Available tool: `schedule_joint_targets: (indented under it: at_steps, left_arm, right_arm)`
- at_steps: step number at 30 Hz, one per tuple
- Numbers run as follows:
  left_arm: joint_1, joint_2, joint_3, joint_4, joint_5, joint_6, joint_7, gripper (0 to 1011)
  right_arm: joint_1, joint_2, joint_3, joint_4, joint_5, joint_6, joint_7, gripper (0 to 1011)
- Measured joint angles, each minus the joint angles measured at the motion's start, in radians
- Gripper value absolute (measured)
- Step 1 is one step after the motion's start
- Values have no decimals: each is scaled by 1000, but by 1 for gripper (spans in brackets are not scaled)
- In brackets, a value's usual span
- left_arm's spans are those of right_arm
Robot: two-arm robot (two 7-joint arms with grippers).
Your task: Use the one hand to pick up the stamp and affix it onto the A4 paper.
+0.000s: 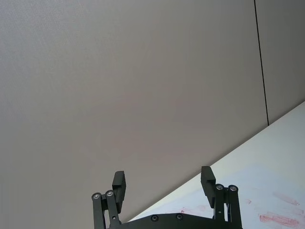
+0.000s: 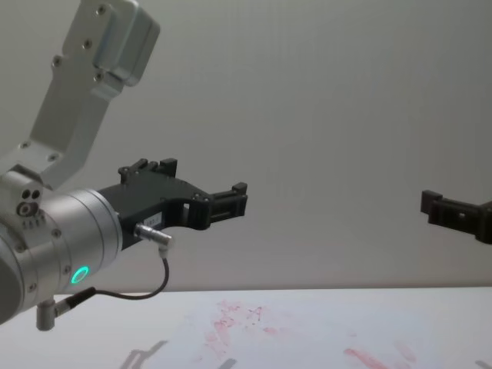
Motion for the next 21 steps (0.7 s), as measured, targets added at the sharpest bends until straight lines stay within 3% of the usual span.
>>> schedule_joint_targets:
  at_steps: [10,21]
  left_arm:
    - [0,0,0,0,0,0,0,1001]
    - [0,0,0,0,0,0,0,1001]
  right_arm:
    - [-36,23,10,-37,14,18,-11,1001]
    - [-164,117,53,-129,65,76,-67,1001]
